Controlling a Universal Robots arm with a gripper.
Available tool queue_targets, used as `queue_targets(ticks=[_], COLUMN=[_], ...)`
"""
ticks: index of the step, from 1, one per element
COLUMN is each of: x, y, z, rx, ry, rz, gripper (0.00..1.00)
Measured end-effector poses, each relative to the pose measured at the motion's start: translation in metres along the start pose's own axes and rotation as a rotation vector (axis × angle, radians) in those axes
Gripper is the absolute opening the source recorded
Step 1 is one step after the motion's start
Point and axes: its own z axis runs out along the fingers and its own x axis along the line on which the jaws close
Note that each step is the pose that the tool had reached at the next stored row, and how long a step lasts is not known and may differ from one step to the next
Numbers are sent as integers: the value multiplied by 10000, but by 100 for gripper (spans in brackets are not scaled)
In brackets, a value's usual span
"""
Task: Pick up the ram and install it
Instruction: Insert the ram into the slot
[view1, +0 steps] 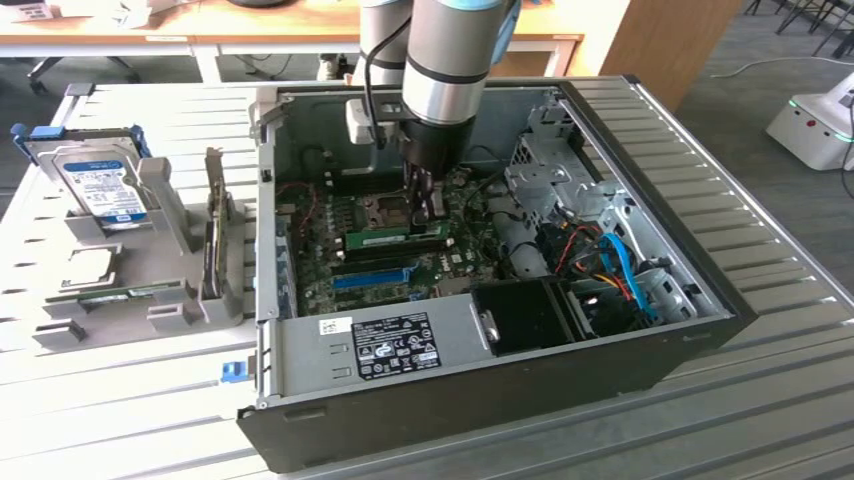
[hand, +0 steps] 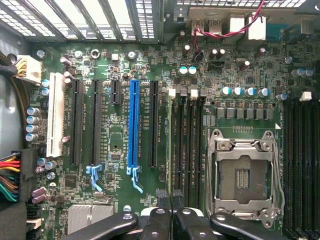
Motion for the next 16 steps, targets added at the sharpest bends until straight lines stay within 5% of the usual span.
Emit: queue_targets(ticks=[16], x=[-1], y=[-3], z=[46], rx=[-2], ry=[-11], rz=[210], gripper=[12])
